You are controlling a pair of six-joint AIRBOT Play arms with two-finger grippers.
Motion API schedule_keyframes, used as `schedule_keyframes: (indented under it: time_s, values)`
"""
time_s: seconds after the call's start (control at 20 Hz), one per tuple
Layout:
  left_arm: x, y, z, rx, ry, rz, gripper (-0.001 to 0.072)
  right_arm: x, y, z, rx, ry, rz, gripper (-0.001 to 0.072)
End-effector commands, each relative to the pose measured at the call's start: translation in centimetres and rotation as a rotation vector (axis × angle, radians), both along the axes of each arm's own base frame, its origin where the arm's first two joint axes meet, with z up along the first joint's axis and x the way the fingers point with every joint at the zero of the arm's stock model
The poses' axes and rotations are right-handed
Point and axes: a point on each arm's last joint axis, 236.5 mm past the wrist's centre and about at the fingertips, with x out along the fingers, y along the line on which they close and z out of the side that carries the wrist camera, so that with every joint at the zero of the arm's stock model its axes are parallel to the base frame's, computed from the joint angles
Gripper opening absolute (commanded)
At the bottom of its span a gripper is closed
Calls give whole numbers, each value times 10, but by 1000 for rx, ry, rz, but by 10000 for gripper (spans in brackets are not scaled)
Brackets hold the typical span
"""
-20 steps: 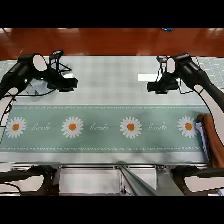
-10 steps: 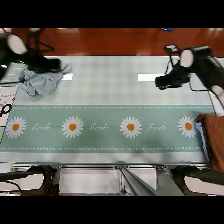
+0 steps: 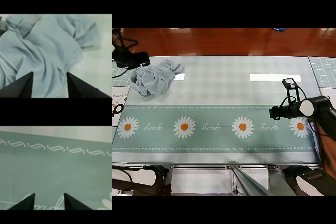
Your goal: Fold the shirts.
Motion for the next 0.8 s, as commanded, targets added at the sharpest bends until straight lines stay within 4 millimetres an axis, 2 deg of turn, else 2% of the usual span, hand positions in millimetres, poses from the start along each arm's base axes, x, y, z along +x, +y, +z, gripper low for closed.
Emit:
schedule_keyframes:
  time_s: [0.0,0.2,0.4,0.45,0.5,0.55,0.65,0.7,0.75]
  values:
    - [15,15,-63,-6,88,0,504,2,2,-7,35,-49,-42,420]
    - [22,16,-104,-35,178,26,503,28,1,18,23,-145,-32,420]
    - [1,12,-132,-49,318,14,487,53,6,48,41,-243,-31,420]
    - [-7,12,-136,-32,358,6,382,57,6,55,44,-258,-31,420]
    - [-15,12,-138,-14,394,-24,161,61,7,62,46,-271,-31,420]
    - [-20,9,-137,-9,414,-56,18,64,8,70,48,-279,-31,420]
    - [-19,2,-121,-13,411,-69,18,65,8,87,46,-273,-31,418]
    - [-11,-4,-101,-14,364,-74,18,64,7,98,43,-266,-31,412]
    - [1,-9,-72,-20,291,-47,18,63,7,112,39,-267,-24,412]
